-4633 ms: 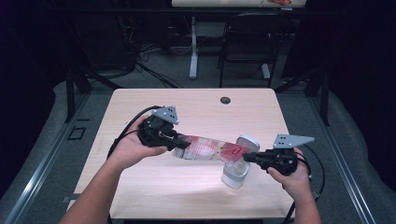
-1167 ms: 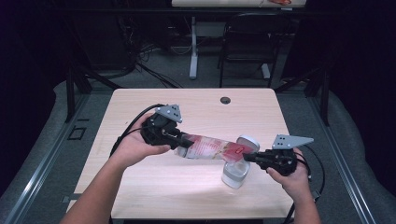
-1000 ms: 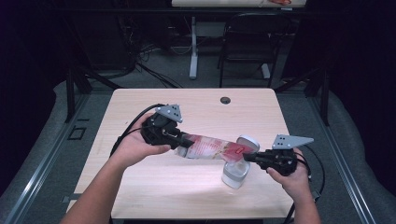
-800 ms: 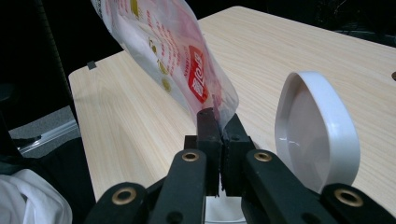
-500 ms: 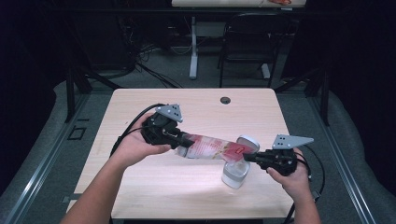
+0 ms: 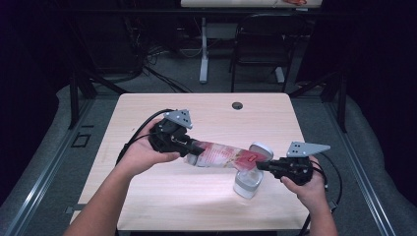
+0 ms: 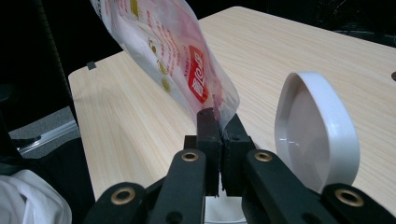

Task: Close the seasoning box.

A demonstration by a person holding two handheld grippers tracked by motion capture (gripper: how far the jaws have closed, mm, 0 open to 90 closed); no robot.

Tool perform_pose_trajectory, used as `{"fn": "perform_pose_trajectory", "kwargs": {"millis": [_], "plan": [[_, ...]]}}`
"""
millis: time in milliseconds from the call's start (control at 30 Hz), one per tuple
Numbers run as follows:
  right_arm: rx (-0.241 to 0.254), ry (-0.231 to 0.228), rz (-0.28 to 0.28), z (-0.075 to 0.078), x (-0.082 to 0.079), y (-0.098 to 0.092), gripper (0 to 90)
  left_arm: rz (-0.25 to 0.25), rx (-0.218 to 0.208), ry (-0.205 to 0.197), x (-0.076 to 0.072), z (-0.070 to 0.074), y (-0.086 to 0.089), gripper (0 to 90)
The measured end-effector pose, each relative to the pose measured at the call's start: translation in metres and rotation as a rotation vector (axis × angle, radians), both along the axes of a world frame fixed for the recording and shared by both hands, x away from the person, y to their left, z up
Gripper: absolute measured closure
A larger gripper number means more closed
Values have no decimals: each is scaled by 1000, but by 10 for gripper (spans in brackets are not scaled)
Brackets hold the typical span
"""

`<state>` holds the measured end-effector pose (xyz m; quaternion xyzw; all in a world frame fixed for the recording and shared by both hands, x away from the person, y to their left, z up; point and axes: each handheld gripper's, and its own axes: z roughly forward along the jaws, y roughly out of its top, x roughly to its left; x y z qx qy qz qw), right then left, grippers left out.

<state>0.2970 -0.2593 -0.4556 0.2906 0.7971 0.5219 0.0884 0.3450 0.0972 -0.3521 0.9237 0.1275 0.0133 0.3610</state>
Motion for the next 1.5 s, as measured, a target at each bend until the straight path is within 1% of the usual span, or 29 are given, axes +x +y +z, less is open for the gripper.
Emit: {"fn": "perform_pose_trajectory", "kwargs": {"millis": [500, 1233, 1500], "plan": [[-2, 0, 0, 0, 0, 0, 886, -4, 6, -1, 0, 1, -1, 764], [3, 3, 0, -1, 0, -1, 887, -2, 1, -1, 1, 1, -2, 763], [0, 5, 0, -1, 0, -2, 894, -8, 8, -4, 1, 4, -4, 764]]}}
